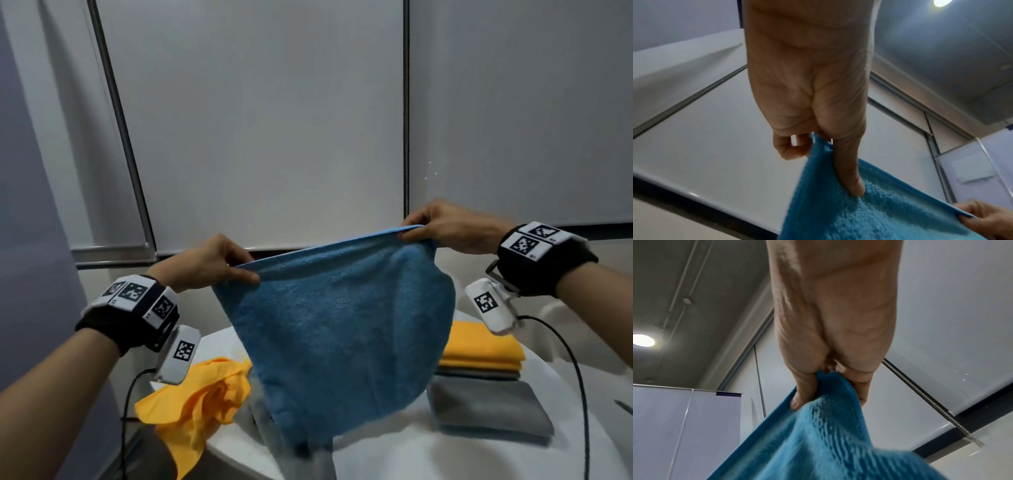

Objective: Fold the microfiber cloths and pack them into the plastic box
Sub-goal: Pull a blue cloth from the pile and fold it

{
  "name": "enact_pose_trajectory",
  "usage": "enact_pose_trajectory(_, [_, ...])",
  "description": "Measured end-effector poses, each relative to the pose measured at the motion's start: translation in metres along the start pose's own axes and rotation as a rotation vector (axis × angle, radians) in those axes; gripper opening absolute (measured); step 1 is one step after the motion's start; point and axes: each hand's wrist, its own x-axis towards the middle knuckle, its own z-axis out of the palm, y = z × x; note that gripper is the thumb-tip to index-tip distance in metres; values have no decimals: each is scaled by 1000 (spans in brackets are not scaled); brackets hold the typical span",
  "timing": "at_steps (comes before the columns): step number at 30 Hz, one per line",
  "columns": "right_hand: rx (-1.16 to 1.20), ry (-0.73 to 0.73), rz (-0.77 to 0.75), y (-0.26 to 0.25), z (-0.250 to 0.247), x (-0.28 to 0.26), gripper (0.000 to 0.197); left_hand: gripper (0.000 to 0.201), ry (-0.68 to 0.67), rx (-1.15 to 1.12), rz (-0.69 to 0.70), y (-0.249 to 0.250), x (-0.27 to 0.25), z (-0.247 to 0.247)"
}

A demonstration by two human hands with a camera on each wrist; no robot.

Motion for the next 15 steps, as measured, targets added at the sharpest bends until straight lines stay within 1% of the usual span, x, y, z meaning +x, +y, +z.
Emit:
enact_pose_trajectory(2, [12,41,9,7,0,2,26,12,84,15,-14,-16,-3,-5])
enact_pose_trajectory(4, [11,82,18,11,1,4,25,15,208,-56,-27,-28,-5,-7])
enact_pose_trajectory(8, [48,189,9,10,2,5,18,20,371,-375,-6,-38,-9,-6])
enact_pose_trajectory(11, [108,172,-7,-2,-3,-6,25,15,439,-620,14,-39,-17,-13])
enact_pose_trajectory(13, [139,159,-64,-14,-8,-15,26,14,503,-728,47,-31,-24,-20])
enact_pose_trajectory(15, [164,197,-145,-25,-14,-20,24,14,573,-812,78,-24,-33,-30])
